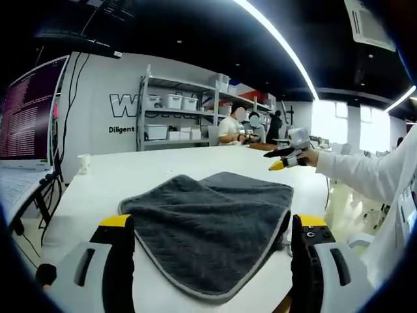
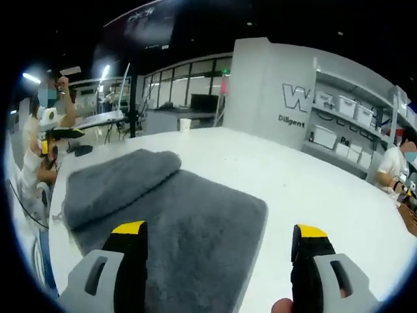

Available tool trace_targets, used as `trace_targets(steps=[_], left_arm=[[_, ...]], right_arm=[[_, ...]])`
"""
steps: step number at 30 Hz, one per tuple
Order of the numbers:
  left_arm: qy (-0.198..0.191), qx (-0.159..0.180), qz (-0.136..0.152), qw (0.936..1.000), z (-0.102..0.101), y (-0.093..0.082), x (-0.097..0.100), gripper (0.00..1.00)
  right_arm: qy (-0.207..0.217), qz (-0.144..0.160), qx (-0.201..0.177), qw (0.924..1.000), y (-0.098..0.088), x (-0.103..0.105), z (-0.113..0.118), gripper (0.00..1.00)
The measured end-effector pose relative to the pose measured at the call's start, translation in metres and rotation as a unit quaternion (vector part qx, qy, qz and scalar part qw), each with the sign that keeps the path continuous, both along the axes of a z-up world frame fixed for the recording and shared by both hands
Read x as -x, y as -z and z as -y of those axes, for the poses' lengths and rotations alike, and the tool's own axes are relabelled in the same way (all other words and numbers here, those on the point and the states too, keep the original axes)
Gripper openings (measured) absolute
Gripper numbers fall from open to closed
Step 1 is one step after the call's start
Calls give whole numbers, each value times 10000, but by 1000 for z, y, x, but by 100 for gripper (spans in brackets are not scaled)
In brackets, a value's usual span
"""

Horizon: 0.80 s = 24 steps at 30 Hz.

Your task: Open the folded towel by lifting each exposed corner and separating the folded layers until the towel lies flat within the target outline without major curled edges

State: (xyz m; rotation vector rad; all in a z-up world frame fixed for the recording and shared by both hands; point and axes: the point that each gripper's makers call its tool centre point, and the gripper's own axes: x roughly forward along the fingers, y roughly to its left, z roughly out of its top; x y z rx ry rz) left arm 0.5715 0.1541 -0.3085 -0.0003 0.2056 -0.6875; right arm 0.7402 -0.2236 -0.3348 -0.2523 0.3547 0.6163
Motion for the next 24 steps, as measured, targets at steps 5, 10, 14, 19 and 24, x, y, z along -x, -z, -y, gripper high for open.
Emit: trace_targets(steps=[5,10,14,19,24], left_arm=[[-25,-59,-15,10000,-2,3,-2,99],[56,-59,-33,10000,-3,5,-1,99],[92,-62,-50,9999,-4,6,-2,99],[99,-69,-84,9999,-7,10,-4,99],[65,-73,-138,9999,-8,15,-6,99]], right_arm=[[138,-58,67,9999,4,-34,-4,87],[266,-169,312,9990,16,-65,-13,85],[414,-218,602,9971,34,-93,-18,77],[641,-315,421,9966,52,-120,-24,72],[912,-399,194,9948,65,-140,-21,66]])
